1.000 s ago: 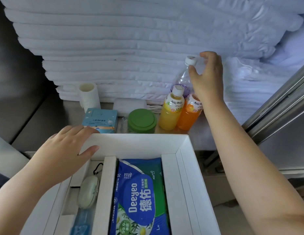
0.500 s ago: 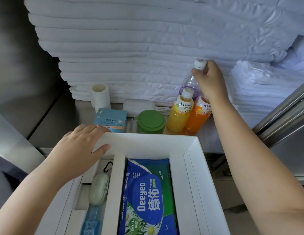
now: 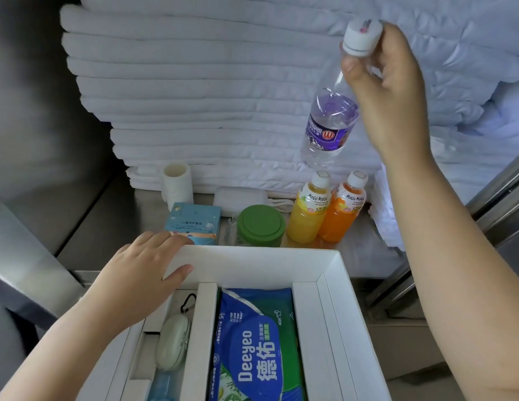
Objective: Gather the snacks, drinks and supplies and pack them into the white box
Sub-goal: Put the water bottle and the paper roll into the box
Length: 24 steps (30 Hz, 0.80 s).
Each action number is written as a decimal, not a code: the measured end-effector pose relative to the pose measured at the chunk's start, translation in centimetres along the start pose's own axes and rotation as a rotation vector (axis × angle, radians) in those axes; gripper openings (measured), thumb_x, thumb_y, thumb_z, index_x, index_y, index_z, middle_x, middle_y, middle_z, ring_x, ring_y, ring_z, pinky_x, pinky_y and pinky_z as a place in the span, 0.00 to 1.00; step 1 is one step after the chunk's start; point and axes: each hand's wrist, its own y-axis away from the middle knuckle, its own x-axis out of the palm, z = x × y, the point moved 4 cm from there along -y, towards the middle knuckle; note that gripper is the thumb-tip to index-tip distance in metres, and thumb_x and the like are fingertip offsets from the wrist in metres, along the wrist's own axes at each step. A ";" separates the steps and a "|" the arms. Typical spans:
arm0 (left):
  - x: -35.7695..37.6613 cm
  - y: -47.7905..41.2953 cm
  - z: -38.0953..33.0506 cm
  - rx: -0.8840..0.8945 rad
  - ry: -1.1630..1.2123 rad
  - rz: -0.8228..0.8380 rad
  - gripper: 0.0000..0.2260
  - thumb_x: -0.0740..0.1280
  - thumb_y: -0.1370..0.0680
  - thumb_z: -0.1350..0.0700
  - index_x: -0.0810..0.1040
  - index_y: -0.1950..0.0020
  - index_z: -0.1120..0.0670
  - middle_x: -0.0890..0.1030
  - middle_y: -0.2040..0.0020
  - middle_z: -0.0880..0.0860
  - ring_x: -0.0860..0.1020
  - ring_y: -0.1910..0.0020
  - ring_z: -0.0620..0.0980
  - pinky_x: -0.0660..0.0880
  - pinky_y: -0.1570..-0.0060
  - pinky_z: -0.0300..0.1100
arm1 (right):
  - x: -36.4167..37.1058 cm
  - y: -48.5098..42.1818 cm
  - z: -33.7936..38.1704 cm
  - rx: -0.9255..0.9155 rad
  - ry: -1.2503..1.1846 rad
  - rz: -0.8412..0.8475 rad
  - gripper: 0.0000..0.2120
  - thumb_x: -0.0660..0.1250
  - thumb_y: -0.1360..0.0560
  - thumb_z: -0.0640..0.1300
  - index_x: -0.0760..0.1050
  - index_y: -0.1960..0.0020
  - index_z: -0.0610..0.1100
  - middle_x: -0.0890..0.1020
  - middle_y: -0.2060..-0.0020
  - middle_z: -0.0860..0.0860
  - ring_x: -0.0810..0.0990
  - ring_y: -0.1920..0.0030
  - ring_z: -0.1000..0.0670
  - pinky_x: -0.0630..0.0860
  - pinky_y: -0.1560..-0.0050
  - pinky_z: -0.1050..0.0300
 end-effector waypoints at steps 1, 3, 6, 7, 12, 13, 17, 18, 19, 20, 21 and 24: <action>0.0 0.0 0.0 -0.001 0.002 -0.001 0.19 0.56 0.22 0.42 0.63 0.31 0.43 0.69 0.33 0.43 0.65 0.36 0.44 0.67 0.39 0.41 | 0.0 0.2 0.8 -0.028 -0.045 0.017 0.16 0.62 0.22 0.44 0.69 0.36 0.41 0.78 0.42 0.52 0.75 0.41 0.58 0.70 0.38 0.61; 0.1 0.0 0.1 -0.002 0.002 -0.001 0.19 0.56 0.22 0.42 0.63 0.31 0.43 0.69 0.33 0.42 0.64 0.35 0.44 0.66 0.38 0.41 | 0.0 0.9 2.3 -0.069 -0.125 0.072 0.16 0.62 0.22 0.43 0.67 0.35 0.41 0.77 0.40 0.47 0.75 0.38 0.53 0.71 0.35 0.53; 0.1 0.1 0.1 -0.002 -0.001 -0.002 0.19 0.56 0.22 0.42 0.62 0.31 0.42 0.68 0.32 0.41 0.64 0.34 0.42 0.65 0.37 0.40 | 0.2 2.4 4.0 -0.070 -0.249 0.172 0.14 0.62 0.22 0.43 0.67 0.37 0.45 0.77 0.40 0.45 0.76 0.38 0.50 0.71 0.36 0.55; 0.2 0.1 0.1 -0.002 -0.007 -0.004 0.19 0.55 0.22 0.41 0.62 0.31 0.42 0.67 0.32 0.41 0.63 0.34 0.42 0.65 0.37 0.39 | 0.3 2.9 4.4 -0.058 -0.289 0.203 0.13 0.63 0.22 0.42 0.67 0.38 0.46 0.77 0.41 0.45 0.76 0.38 0.50 0.71 0.37 0.57; 0.1 0.0 0.3 -0.009 -0.005 -0.003 0.20 0.55 0.22 0.41 0.61 0.31 0.41 0.67 0.32 0.40 0.63 0.34 0.42 0.64 0.37 0.39 | 0.8 5.3 5.3 0.028 -0.401 0.341 0.11 0.63 0.23 0.41 0.71 0.41 0.48 0.81 0.45 0.50 0.78 0.40 0.54 0.72 0.43 0.64; 0.1 0.0 0.3 -0.011 -0.003 -0.004 0.20 0.55 0.22 0.41 0.62 0.31 0.41 0.67 0.32 0.41 0.63 0.35 0.42 0.65 0.37 0.39 | 0.8 5.6 5.4 0.048 -0.404 0.358 0.10 0.64 0.23 0.42 0.72 0.42 0.49 0.82 0.46 0.52 0.78 0.41 0.54 0.72 0.43 0.63; 0.0 -0.1 0.2 -0.022 0.021 0.002 0.19 0.56 0.22 0.42 0.63 0.31 0.42 0.69 0.33 0.43 0.65 0.35 0.44 0.66 0.38 0.42 | 0.9 6.2 5.2 0.135 -0.435 0.347 0.11 0.66 0.26 0.44 0.75 0.44 0.48 0.84 0.50 0.52 0.80 0.44 0.53 0.74 0.44 0.58; -0.1 0.0 0.2 -0.023 0.023 0.006 0.20 0.56 0.22 0.42 0.63 0.31 0.43 0.69 0.33 0.44 0.65 0.35 0.44 0.66 0.38 0.43 | 1.0 6.3 5.1 0.163 -0.463 0.345 0.11 0.66 0.27 0.43 0.76 0.44 0.46 0.84 0.51 0.51 0.81 0.46 0.52 0.74 0.47 0.60; -0.1 -0.1 0.2 -0.022 0.021 0.008 0.21 0.56 0.22 0.42 0.62 0.30 0.43 0.69 0.32 0.44 0.64 0.34 0.45 0.66 0.37 0.44 | 1.1 6.4 5.0 0.188 -0.485 0.356 0.12 0.66 0.27 0.43 0.76 0.44 0.44 0.84 0.52 0.50 0.81 0.47 0.51 0.74 0.50 0.62; -0.2 -0.1 0.2 -0.022 0.021 0.012 0.21 0.56 0.22 0.42 0.62 0.29 0.43 0.69 0.32 0.45 0.64 0.34 0.45 0.65 0.36 0.44 | 1.4 6.7 4.9 0.211 -0.491 0.387 0.12 0.66 0.28 0.43 0.77 0.44 0.43 0.84 0.53 0.50 0.82 0.48 0.50 0.75 0.52 0.63; -0.3 -0.1 0.2 -0.021 0.030 0.016 0.22 0.56 0.22 0.43 0.62 0.29 0.44 0.70 0.32 0.46 0.65 0.33 0.46 0.65 0.36 0.45 | 1.6 7.1 4.8 0.230 -0.482 0.435 0.12 0.66 0.28 0.42 0.77 0.45 0.42 0.84 0.54 0.49 0.82 0.49 0.50 0.76 0.53 0.62; -1.1 0.3 -0.4 -0.006 0.096 -0.015 0.21 0.59 0.23 0.45 0.66 0.30 0.48 0.73 0.34 0.50 0.67 0.34 0.51 0.66 0.37 0.48 | 3.0 9.0 4.0 0.267 -0.412 0.639 0.10 0.67 0.28 0.43 0.78 0.46 0.45 0.85 0.55 0.50 0.83 0.51 0.52 0.78 0.53 0.60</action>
